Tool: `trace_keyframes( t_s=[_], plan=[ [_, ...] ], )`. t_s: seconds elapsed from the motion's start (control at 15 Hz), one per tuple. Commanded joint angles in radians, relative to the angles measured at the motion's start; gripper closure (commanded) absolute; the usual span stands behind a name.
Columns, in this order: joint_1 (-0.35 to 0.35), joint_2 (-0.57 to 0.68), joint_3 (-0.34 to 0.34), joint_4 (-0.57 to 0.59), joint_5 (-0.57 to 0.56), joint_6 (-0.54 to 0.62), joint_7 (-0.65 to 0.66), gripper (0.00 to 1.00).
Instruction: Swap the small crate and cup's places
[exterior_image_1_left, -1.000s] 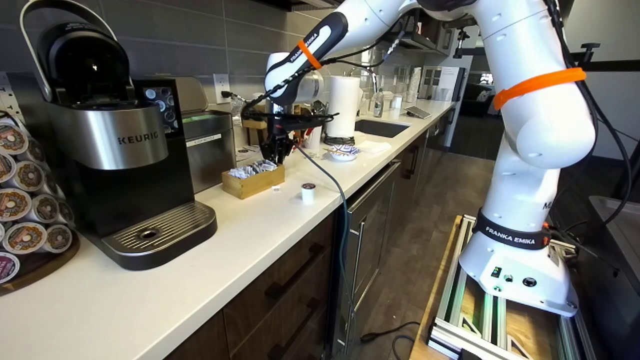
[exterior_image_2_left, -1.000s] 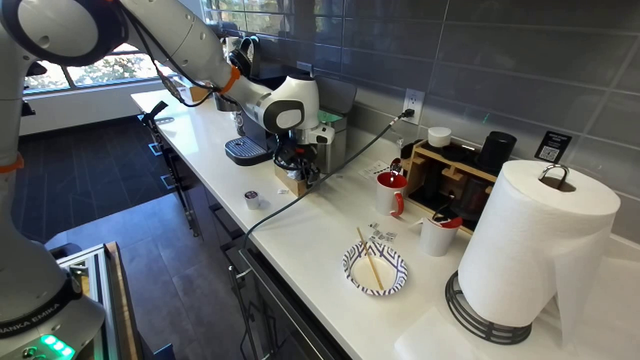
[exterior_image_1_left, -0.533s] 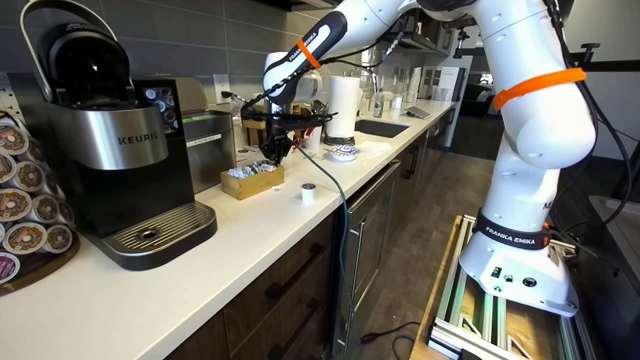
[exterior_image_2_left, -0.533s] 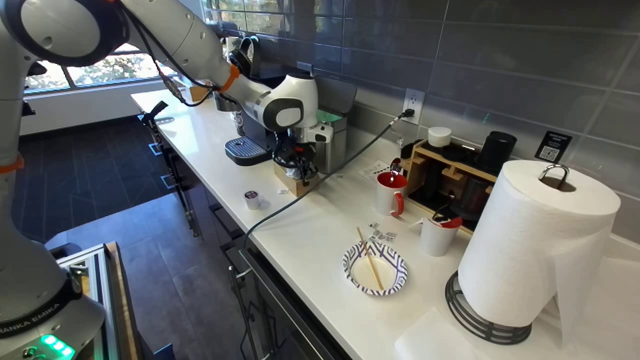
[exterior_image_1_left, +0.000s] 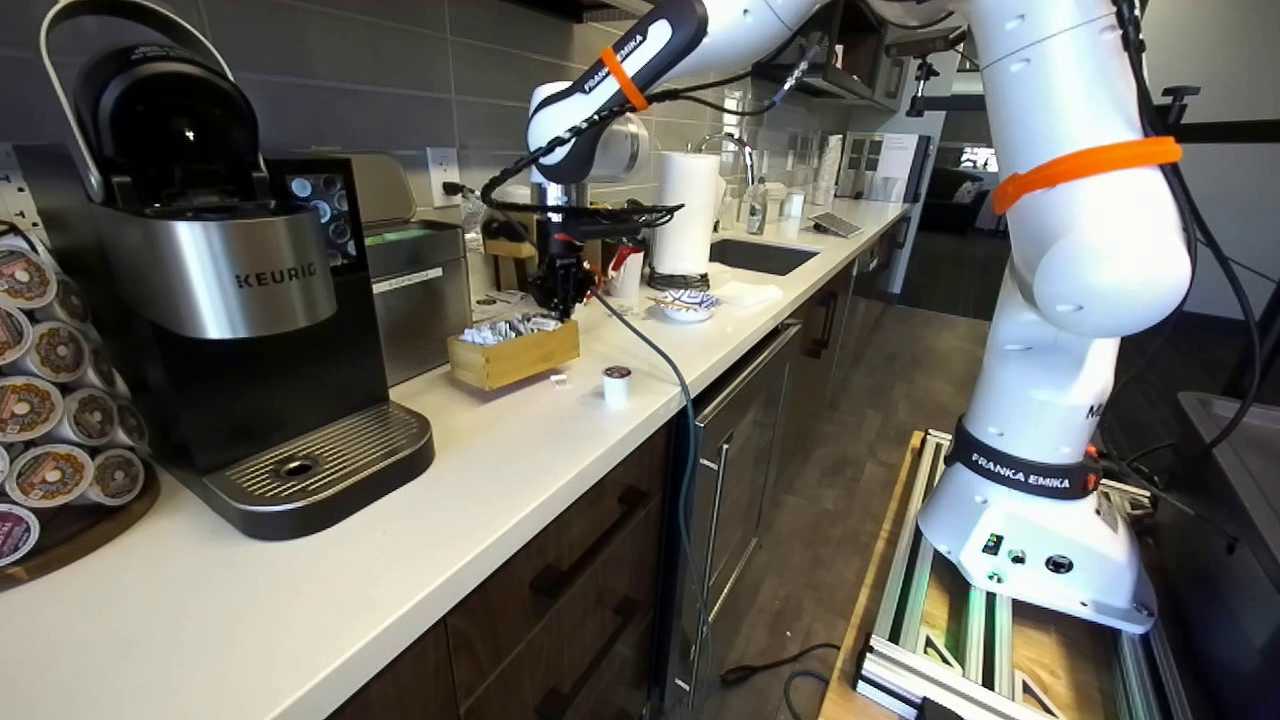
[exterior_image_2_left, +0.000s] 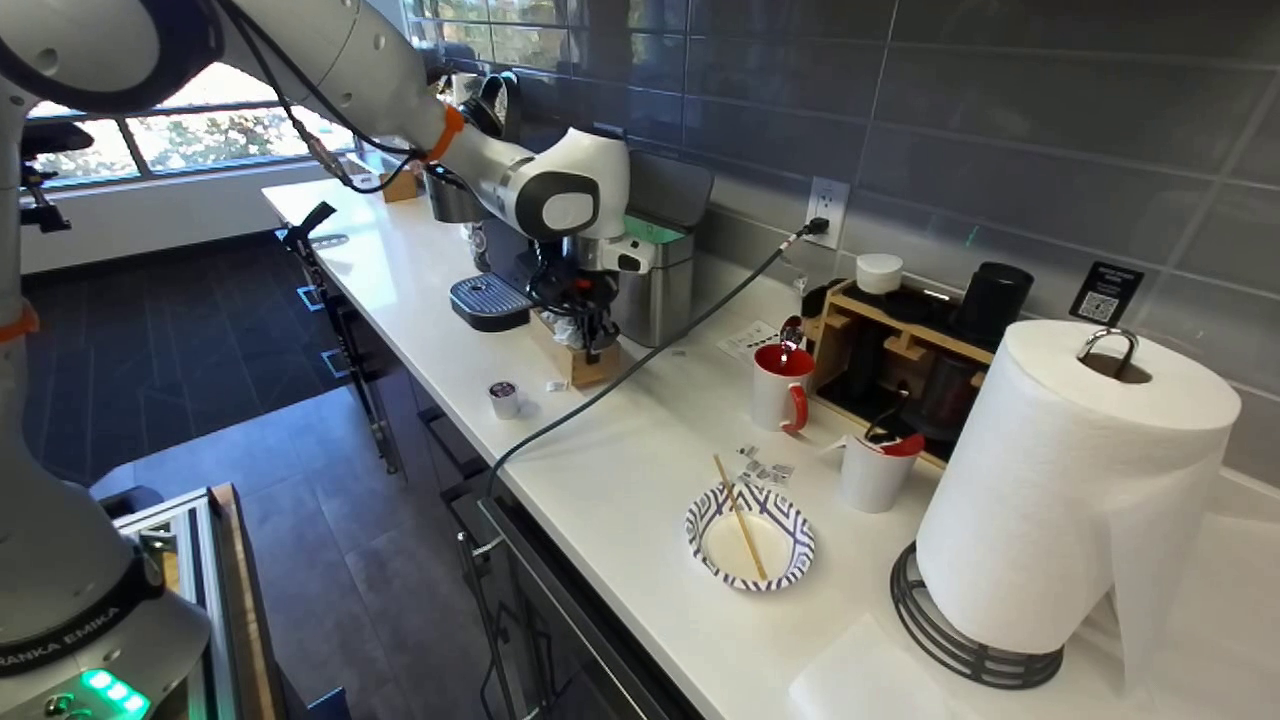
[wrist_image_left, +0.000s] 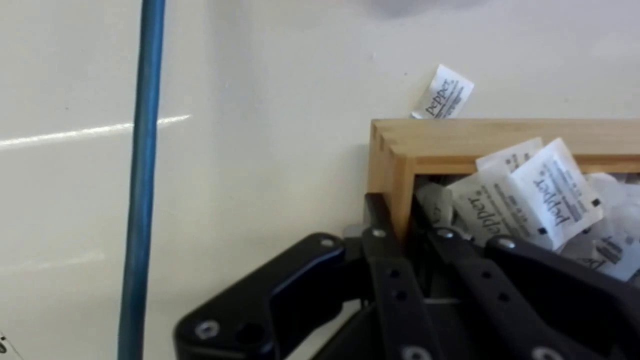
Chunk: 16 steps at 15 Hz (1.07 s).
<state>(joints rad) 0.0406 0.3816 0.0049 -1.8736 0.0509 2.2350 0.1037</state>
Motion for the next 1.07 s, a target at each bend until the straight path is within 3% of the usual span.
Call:
trace_keyframes(
  t_s=[0.0, 0.47, 1.0],
  plan=[
    [-0.007, -0.105, 0.011, -0.074, 0.05, -0.006, 0.033, 0.97],
    [-0.042, -0.313, -0.034, -0.207, 0.042, -0.068, 0.076, 0.97],
    [-0.17, -0.51, -0.147, -0.3, 0.064, -0.124, 0.222, 0.97]
  ],
)
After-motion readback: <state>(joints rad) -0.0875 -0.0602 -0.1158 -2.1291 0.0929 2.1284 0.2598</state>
